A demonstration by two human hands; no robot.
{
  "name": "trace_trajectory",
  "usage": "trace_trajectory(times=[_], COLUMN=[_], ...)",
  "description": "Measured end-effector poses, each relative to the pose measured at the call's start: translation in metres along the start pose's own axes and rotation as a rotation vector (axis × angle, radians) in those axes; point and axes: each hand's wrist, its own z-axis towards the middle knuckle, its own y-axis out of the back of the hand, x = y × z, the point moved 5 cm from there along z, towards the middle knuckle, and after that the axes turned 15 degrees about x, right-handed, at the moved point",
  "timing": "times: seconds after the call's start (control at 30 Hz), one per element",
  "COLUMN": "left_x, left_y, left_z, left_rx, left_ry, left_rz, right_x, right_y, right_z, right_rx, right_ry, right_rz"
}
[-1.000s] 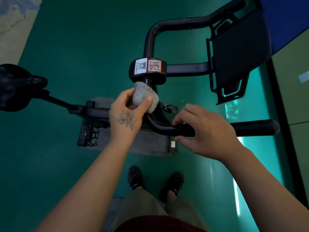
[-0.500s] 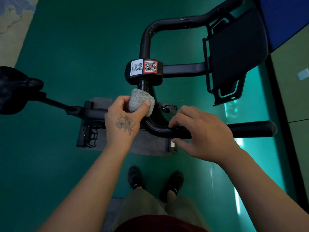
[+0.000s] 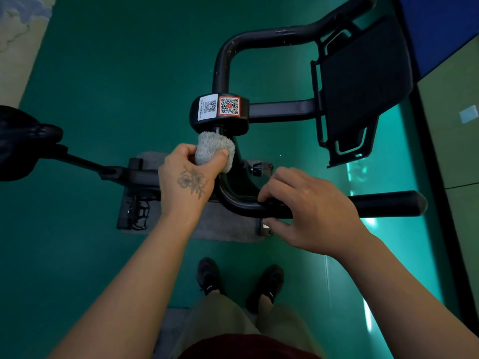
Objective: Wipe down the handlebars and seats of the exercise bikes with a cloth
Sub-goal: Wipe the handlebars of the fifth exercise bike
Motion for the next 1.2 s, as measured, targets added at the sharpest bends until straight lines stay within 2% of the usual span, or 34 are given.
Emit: trace_trajectory(times=[0.63,0.87,1.2], left_x=[-0.026,-0.019,0.005], left_y=[-0.003,0.000,0.003], left_z=[0.033,0.024,-0.019], left_rx=[-0.039,0.020,0.103], left_ry=[-0.020,0.005,-0.049], left_rz=[0.028,0.008,-0.043], right_x=[-0.001,0.000,0.001], right_y=[0.000,0.000,0.001], right_z=[0.002,0.000,0.001], right_rx=[0.009,0.005,-0.012], right_ry=[-0.001,-0.008,-0.020], right_rz=[-0.003,-0.006,-0.005])
